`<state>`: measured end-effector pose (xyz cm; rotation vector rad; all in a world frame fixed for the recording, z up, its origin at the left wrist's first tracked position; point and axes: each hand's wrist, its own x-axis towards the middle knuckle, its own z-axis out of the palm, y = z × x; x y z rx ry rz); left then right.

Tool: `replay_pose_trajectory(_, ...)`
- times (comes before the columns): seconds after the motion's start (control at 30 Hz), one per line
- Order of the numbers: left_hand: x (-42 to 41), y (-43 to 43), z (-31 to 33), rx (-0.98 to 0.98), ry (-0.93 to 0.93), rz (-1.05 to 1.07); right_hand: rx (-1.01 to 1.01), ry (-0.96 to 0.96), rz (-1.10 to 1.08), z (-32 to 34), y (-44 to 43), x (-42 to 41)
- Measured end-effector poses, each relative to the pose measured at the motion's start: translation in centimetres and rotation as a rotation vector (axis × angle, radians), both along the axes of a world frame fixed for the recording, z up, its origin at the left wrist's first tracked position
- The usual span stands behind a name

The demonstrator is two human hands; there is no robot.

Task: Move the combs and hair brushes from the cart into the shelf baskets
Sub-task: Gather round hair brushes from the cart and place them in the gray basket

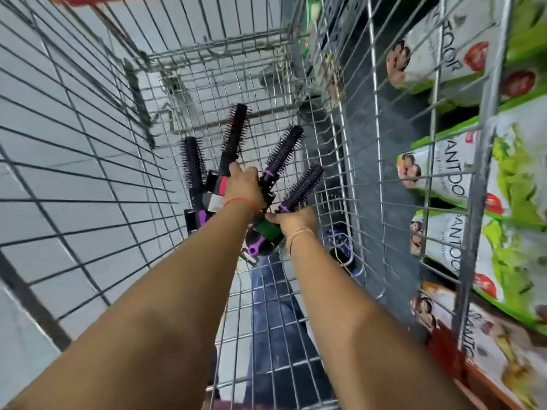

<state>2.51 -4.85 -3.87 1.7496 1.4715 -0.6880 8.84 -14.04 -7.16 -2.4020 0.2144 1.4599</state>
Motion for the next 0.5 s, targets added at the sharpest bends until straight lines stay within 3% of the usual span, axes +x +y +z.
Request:
replay_pose_trajectory(0.1, 0.4, 0.0, 0.1, 0.054, 0.053, -0.024, 0.034, 0.036, -0.07, 0.2, -0.2, 0.1)
replay_pose_trajectory(0.27, -0.2, 0.9, 1.3, -0.083, -0.094, 0.432, 0.15, 0.1, -0.151, 0.4, -1.0, 0.1)
replay_pose_trajectory(0.33, -1.0, 1.0, 2.6, -0.103, -0.224, 0.584, 0.248, 0.036, -0.097, 1.9, -0.9, -0.3)
replay_pose_trajectory(0.4, -1.6, 1.2, 4.4, -0.14, -0.469, 0.742, 0.343, -0.078, 0.0, 3.8, -0.5, -1.0)
replay_pose_trajectory(0.5, -2.0, 1.7, 8.3, -0.237, -0.761, 0.69, 0.519, -0.269, -0.052, 9.2, -0.3, -2.3)
